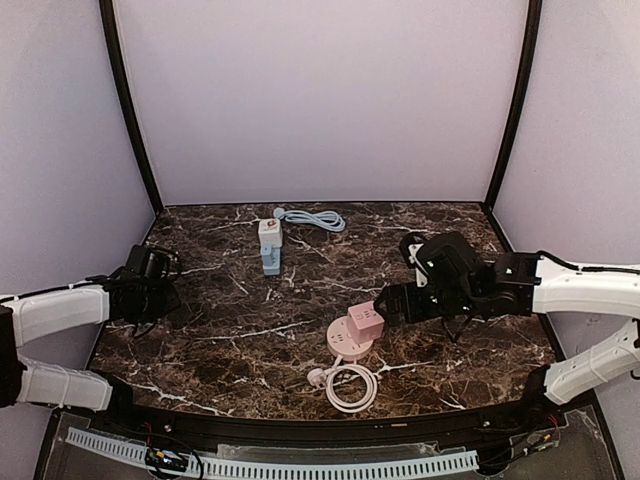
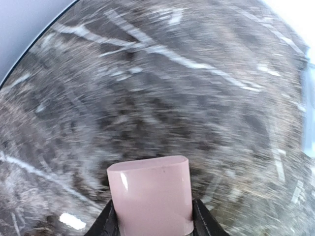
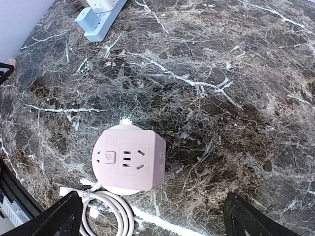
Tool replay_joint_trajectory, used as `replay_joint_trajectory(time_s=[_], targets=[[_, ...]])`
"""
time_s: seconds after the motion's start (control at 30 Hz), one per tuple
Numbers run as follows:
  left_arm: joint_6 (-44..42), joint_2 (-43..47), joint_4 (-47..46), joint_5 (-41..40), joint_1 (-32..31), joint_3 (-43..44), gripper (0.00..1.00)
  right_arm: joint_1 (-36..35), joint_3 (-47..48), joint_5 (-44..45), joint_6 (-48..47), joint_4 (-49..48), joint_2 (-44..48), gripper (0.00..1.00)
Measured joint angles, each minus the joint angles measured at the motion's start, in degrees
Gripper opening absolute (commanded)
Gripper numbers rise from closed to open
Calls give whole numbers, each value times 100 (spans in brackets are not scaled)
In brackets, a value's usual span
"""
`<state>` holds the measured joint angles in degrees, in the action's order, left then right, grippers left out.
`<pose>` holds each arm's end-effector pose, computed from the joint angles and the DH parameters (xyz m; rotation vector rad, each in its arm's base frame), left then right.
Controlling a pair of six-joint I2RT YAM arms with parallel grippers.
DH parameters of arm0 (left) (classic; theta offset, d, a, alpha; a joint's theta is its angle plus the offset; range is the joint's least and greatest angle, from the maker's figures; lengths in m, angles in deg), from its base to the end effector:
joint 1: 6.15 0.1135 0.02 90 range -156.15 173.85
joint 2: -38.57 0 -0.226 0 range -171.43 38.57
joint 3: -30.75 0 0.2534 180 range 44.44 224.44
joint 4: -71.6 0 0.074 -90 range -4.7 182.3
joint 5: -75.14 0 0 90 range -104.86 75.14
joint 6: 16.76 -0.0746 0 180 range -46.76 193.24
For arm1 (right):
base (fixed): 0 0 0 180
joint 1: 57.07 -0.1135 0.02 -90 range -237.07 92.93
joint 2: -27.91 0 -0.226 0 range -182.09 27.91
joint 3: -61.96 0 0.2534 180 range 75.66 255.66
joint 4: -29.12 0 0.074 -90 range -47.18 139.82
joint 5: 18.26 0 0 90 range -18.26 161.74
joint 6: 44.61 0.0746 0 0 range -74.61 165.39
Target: Insert the plug
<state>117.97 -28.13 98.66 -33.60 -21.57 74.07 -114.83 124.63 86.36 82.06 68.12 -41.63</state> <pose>0.2525 -0.0448 0.1090 -0.7409 2.2734 -0.0893 0.1730 0.2389 0.1900 -0.3156 2.3754 0.5034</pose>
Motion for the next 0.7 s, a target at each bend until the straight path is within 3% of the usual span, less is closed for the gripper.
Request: replay_joint_trajectory(time_s=[0.33,0.5,0.7], targets=[[-1014,861,-1340,48,-1587,-240,1,0,9,-164,-256,-205,501,99],[-1672,719,-2347,216,-2297,-492,1,2,105,-389,-369,-256,564,99],[-2555,157,-3727,975,-2756,-573,1,7,750,-946,-496,-31,284,98]])
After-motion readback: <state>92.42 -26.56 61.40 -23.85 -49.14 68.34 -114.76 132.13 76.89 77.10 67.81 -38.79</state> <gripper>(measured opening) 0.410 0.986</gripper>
